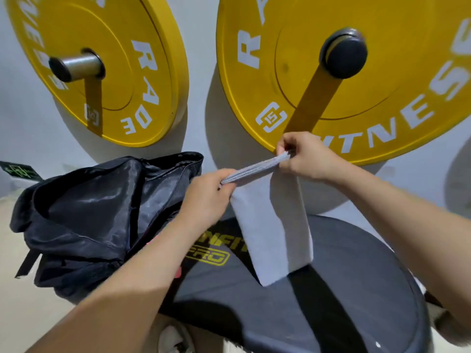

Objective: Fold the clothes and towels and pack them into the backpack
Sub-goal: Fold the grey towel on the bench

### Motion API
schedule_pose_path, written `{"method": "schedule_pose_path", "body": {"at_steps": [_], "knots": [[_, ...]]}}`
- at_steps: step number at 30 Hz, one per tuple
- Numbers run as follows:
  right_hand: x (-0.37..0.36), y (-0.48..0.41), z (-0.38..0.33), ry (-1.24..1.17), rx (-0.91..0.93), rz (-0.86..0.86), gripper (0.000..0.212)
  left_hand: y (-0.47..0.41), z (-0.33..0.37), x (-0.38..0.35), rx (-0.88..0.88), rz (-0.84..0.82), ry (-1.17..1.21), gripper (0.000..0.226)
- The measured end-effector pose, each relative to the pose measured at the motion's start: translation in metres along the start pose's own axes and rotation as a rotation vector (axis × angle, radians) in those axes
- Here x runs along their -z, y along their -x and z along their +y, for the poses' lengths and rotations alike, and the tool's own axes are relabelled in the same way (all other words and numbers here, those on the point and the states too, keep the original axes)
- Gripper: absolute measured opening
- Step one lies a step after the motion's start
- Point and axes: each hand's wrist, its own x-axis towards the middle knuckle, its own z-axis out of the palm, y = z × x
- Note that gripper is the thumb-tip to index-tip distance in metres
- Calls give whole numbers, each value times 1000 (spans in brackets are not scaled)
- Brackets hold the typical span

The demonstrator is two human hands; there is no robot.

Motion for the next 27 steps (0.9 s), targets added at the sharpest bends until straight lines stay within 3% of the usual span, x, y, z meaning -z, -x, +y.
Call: {"method": "schedule_pose_path", "body": {"at_steps": [4, 8, 11, 13, 17, 20, 25, 27], "knots": [[37, -12, -22, -115, 127, 301, 18, -38, 41, 39, -129, 167, -30, 32], [37, 8, -26, -90, 198, 323, 20, -22, 39, 49, -313, 196, -100, 30], [4, 50, -7, 10, 205, 212, 27, 15, 3, 25, -346, 157, -214, 37], [-32, 91, 9, 109, 119, 33, 29, 55, -31, -6, -312, 79, -261, 38], [-110, 177, 36, 271, -24, -322, 19, 155, -88, -69, -275, -243, -282, 27], [-141, 211, 49, 323, -4, -496, 20, 196, -102, -89, -222, -417, -273, 19], [-152, 225, 49, 463, 122, -558, 34, 204, -103, -89, -313, -426, -284, 21], [-153, 226, 46, 470, 125, -584, 41, 206, -103, -90, -330, -402, -276, 39]]}}
